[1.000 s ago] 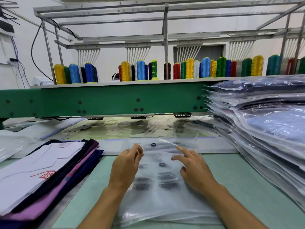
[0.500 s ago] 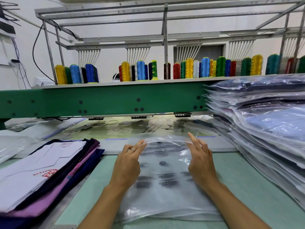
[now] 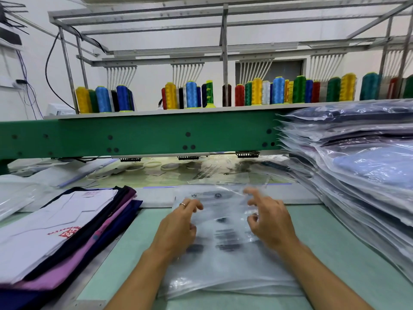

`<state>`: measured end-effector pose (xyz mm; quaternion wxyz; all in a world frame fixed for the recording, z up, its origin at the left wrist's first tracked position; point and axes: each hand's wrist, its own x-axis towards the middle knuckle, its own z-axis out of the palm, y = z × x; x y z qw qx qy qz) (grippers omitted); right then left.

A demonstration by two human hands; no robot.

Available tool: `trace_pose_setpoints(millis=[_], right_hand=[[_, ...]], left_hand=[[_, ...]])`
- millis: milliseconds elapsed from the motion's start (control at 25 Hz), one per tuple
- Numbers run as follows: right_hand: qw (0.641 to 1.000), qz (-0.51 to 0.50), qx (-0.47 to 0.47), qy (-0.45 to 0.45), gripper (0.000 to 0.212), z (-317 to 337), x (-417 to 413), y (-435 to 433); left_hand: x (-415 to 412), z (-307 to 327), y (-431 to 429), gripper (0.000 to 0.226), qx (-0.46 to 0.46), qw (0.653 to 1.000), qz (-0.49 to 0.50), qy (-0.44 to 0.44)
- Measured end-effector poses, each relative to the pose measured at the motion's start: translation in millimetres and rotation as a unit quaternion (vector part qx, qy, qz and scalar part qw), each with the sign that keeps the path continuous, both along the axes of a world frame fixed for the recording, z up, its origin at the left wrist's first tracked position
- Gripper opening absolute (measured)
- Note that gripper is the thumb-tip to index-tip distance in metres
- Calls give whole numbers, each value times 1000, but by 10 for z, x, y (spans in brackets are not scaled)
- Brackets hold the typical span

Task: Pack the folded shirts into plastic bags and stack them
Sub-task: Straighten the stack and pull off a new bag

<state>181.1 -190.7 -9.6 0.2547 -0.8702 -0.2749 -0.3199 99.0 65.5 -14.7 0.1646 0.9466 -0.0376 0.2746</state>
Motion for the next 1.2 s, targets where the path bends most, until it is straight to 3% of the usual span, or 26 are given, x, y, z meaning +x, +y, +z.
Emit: trace_pose_setpoints(millis=[80,200,320,520,720,880,1000,1120,1200], right_hand=[[990,37,-91,99,41,-44,3,-23],[958,80,-174,215,48,-146,0,9],[967,51,-164,189,48,-200,0,86],[977,-57,-161,124,25,-198,-38,207],[986,-65,-113,103,11,76,-100,714],[988,12,-39,152,11,301,-264,1456],[975,87,3,204,13,382,-428,2056],[942,178,50,281,18,426,-666,2665],[908,230,83,341,19,432,-836,3030]], left_hand=[[8,-33,-8,50,13,997,-24,76],[42,-90,-84,46,51,988,-42,137],[62,-102,-183,44,80,987,-36,131],[20,-100,-308,53,84,987,-26,134],[-40,60,-193,60,-8,984,-41,176],[-181,350,452,30,13,991,69,118],[-450,599,1095,31,71,970,200,115],[-818,705,1785,46,76,917,311,237],[-1076,721,2118,64,66,875,335,342]])
